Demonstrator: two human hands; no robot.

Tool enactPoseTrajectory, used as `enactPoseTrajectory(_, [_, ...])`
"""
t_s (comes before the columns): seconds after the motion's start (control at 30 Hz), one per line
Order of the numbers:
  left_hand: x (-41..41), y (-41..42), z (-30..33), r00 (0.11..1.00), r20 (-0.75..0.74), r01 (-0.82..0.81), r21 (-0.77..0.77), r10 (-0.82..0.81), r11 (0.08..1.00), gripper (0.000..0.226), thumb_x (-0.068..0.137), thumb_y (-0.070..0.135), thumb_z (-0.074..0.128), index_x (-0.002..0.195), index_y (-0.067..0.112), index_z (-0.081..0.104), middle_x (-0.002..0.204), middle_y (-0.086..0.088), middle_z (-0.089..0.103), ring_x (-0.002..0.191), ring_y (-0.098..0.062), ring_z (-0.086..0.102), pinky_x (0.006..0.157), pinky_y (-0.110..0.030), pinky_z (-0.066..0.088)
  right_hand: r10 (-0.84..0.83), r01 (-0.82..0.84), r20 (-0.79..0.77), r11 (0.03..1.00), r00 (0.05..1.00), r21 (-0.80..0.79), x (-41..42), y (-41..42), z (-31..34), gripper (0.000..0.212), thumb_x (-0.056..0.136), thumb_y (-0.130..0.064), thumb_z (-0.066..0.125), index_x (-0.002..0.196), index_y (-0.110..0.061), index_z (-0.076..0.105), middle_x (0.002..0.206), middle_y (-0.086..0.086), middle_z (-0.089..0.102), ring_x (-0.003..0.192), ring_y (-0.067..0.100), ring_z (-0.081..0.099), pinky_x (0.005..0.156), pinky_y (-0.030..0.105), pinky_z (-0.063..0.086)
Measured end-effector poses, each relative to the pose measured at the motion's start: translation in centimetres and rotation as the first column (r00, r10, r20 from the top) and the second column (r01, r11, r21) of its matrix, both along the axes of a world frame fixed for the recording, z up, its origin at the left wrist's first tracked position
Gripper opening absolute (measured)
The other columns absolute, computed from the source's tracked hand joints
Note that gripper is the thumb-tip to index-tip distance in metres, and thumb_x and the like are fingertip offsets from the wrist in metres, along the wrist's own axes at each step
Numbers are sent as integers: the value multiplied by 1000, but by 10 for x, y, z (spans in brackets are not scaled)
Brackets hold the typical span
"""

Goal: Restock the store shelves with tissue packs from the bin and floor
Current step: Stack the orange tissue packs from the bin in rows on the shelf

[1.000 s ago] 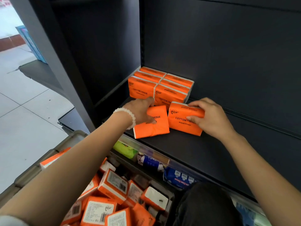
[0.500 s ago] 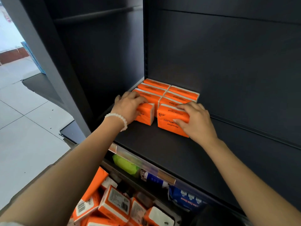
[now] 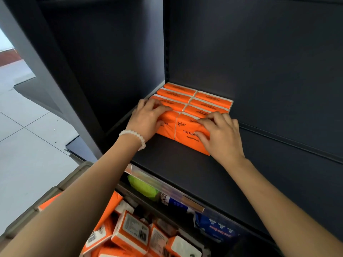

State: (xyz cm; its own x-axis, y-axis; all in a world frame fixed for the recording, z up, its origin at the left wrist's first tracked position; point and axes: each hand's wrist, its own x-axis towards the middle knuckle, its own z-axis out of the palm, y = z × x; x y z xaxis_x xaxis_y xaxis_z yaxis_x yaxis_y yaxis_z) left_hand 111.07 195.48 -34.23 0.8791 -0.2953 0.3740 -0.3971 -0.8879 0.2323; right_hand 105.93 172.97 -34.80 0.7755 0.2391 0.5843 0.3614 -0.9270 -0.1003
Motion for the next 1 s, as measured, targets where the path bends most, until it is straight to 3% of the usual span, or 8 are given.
enactPoseTrajectory(0.1, [0,-1,0,1000,-1,11,1,-11,1000,52,77,10,72,125,23,60,125,-11,53,116,-38,41,90,-55,44,-10,9,-24,1000,1000,-23,0,0,2,37,73,-28,78,106,-13,70,98,8,61,93,31,58,75,43,44])
enactPoseTrajectory(0.27, [-15,-4,9,999,3,-37,110,37,993,53,84,27,65,135,28,49,138,-9,44,128,-33,34,105,-51,30,-1,-5,-95,998,995,-64,-12,2,14,38,78,-29,74,110,-10,68,104,9,61,97,30,58,82,44,44])
enactPoseTrajectory(0.5, [-107,-2,26,994,104,-39,110,28,993,37,78,31,64,113,21,66,110,-12,61,103,-37,56,77,-47,48,70,-76,-135,996,988,-37,-81,13,26,34,84,-30,67,109,-7,66,102,10,65,95,31,61,78,42,49])
enactPoseTrajectory(0.6, [-161,10,18,991,126,-72,166,51,984,37,76,30,72,111,21,67,106,-12,63,100,-36,58,74,-45,49,110,-118,-155,992,982,-45,-123,24,23,34,86,-32,65,111,-9,66,103,8,66,96,29,62,77,40,49])
enactPoseTrajectory(0.83, [-283,51,-22,966,-12,-251,199,258,947,42,89,42,54,129,29,54,126,-6,54,120,-28,46,92,-45,42,200,-224,-262,972,944,-67,-200,52,-11,32,88,-35,60,110,-13,66,107,3,64,98,25,59,79,36,48])
enactPoseTrajectory(1.0, [-349,94,-67,898,-129,-398,174,422,901,39,78,35,71,115,25,65,111,-12,63,105,-37,57,80,-47,49,245,-289,-365,955,898,-69,-232,84,-42,36,91,-40,55,115,-16,63,115,2,61,108,23,55,85,36,45])
